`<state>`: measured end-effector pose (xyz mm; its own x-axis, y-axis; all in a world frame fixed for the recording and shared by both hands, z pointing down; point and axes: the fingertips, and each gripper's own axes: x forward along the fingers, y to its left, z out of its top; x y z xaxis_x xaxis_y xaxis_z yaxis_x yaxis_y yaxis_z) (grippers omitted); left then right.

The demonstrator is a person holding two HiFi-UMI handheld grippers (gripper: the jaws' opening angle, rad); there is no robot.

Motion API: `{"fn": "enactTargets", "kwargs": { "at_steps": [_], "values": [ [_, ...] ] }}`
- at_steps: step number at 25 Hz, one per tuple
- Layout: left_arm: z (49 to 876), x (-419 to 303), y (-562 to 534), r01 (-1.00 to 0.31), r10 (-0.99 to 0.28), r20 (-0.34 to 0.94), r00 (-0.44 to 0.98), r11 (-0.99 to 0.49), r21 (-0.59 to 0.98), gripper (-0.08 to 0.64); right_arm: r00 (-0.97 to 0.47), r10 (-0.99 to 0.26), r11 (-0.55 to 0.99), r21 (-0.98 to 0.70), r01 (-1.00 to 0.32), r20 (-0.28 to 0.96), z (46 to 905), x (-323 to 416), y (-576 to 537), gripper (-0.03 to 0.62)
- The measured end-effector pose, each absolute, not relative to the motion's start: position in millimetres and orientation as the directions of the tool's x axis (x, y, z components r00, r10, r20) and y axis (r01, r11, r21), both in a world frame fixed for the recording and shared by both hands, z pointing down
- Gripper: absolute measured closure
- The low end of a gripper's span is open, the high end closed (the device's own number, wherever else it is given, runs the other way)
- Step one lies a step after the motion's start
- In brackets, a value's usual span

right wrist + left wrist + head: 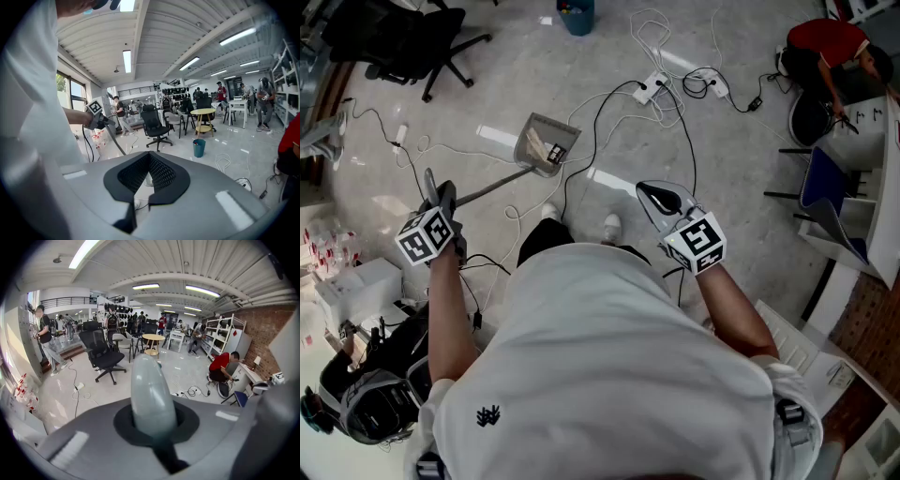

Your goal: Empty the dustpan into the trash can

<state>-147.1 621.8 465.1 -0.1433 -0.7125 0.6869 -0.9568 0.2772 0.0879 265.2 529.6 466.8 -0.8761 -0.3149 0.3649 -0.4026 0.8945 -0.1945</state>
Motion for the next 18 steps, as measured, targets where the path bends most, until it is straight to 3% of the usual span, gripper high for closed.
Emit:
{"fn": "enactTargets", "kwargs": {
  "at_steps": [18],
  "values": [
    [516, -189, 488, -0.972, -0.69, 0.722, -0.043, 0.195, 0.128, 0.502, -0.838, -0.361, 0.881, -0.146, -0.45, 0.409, 459, 194, 407, 0.591]
  ]
}}
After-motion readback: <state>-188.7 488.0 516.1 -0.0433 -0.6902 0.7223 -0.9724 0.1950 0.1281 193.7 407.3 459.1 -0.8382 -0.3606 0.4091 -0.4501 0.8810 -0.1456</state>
